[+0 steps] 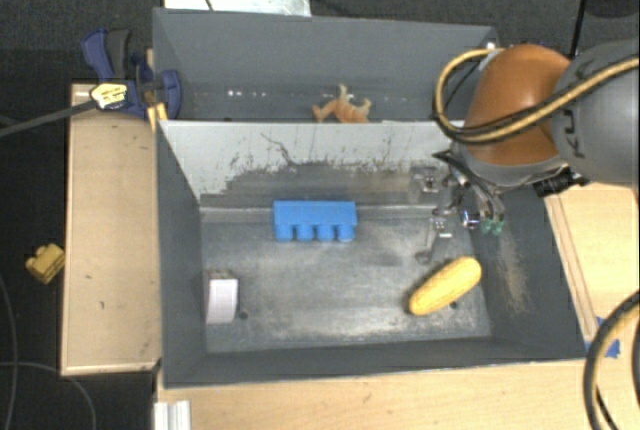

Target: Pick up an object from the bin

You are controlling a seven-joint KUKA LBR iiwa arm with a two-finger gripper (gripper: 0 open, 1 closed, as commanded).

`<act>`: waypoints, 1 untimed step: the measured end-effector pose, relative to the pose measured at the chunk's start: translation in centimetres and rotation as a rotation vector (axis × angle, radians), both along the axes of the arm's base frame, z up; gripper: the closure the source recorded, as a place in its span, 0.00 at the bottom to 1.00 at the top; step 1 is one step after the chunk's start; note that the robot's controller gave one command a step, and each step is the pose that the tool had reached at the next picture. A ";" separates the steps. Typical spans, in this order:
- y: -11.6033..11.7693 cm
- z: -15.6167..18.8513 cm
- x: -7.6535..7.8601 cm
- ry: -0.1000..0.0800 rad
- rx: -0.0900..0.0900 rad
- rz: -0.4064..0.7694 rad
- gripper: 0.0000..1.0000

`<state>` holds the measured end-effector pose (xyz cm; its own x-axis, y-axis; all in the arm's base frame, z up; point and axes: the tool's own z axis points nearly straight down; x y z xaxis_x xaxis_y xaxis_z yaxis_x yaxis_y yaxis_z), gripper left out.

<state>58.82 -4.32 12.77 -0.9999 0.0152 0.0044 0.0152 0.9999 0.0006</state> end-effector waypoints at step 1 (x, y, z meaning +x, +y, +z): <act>0.0 0.5 0.2 -0.008 -0.001 0.001 0.00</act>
Offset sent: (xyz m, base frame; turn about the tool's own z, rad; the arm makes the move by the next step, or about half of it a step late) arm -0.0190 -0.0710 -0.0577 -0.1829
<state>58.99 -4.31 13.26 -0.9999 0.0141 -0.0033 0.0141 0.9999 0.0000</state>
